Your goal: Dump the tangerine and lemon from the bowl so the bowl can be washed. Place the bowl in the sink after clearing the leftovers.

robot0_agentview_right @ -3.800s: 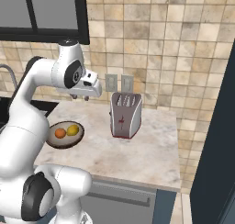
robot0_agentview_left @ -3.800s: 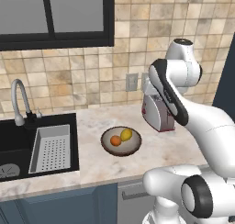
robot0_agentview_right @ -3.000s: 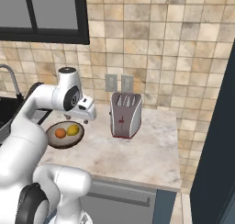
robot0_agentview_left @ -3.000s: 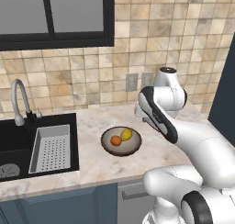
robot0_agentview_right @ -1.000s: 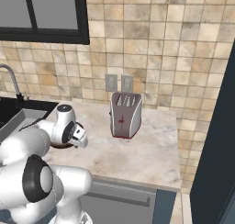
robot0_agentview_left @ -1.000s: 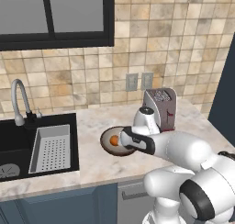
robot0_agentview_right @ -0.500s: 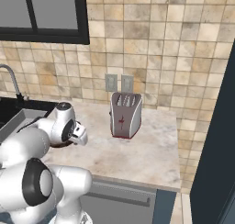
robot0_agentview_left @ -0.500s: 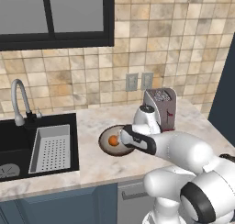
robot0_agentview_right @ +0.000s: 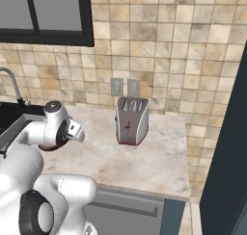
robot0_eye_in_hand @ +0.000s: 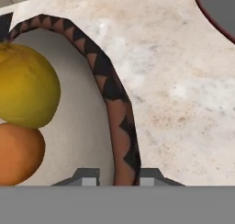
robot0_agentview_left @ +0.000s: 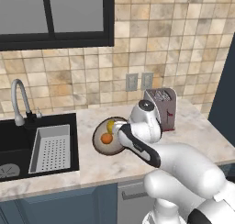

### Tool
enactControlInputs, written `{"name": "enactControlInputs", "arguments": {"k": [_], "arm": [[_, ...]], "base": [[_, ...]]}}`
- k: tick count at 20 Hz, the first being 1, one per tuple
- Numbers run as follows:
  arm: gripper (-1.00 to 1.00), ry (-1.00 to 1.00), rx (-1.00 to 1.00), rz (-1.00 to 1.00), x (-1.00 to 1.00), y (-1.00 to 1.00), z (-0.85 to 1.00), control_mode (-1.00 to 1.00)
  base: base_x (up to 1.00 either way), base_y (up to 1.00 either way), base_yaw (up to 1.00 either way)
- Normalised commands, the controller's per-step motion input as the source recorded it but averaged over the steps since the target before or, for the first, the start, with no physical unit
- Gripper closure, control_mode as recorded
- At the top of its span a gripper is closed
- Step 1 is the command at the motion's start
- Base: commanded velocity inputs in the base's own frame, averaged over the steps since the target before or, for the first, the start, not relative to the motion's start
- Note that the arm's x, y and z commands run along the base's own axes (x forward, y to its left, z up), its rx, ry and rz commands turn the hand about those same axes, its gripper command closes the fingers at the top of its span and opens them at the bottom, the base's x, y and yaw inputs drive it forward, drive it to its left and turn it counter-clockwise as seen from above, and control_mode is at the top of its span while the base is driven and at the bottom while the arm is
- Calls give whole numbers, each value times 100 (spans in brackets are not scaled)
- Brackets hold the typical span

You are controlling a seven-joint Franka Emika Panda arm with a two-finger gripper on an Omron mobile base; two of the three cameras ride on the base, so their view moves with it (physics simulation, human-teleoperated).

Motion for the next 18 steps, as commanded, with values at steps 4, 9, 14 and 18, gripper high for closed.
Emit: {"name": "enactControlInputs", "arguments": {"k": [4, 9, 14, 18], "arm": [[100, -9, 9, 0, 3, 75, 29, -100], [100, 0, 8, 0, 21, 98, 6, -100], [100, 0, 0, 0, 39, 97, 0, -100], [100, 5, -7, -1, 44, 58, 3, -100]], "base": [[0, 0, 0], [0, 0, 0], [0, 0, 0], [0, 0, 0]]}}
